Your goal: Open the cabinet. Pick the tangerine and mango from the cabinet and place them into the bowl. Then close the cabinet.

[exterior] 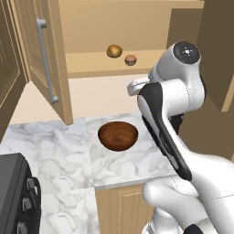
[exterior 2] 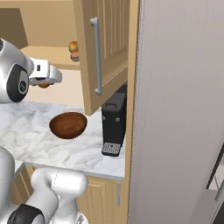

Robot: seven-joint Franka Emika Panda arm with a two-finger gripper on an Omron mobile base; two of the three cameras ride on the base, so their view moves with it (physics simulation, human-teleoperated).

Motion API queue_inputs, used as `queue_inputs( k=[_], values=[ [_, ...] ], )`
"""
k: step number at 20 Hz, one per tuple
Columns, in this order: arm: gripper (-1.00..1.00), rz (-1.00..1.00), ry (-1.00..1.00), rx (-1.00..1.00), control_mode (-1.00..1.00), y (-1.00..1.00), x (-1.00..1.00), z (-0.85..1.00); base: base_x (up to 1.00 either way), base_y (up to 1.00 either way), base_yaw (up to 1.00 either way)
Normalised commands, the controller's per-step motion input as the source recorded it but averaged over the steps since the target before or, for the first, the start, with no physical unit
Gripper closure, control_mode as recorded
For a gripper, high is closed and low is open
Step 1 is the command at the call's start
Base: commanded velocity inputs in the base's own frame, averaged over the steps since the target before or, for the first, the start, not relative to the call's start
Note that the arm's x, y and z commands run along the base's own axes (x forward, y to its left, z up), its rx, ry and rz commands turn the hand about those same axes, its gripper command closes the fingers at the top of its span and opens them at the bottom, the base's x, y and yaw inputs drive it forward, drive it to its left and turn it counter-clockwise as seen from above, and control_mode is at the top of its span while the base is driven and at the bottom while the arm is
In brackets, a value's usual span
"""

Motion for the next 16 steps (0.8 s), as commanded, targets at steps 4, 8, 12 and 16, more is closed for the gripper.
queue_inputs(
  k=[4, 8, 12, 16],
  values=[
    [1.0, 0.0, 0.08, -0.05, -1.0, 0.07, 0.0, -0.64, 0.0, 0.0, 0.0],
    [1.0, 0.0, 0.15, -0.03, -1.0, 0.05, 0.0, -1.0, 0.0, 0.0, 0.0],
    [1.0, 0.0, 0.18, 0.0, -1.0, 0.0, 0.0, -0.95, 0.0, 0.0, 0.0],
    [1.0, 0.0, 0.12, 0.0, -1.0, 0.0, 0.0, -0.71, 0.0, 0.0, 0.0]
  ],
)
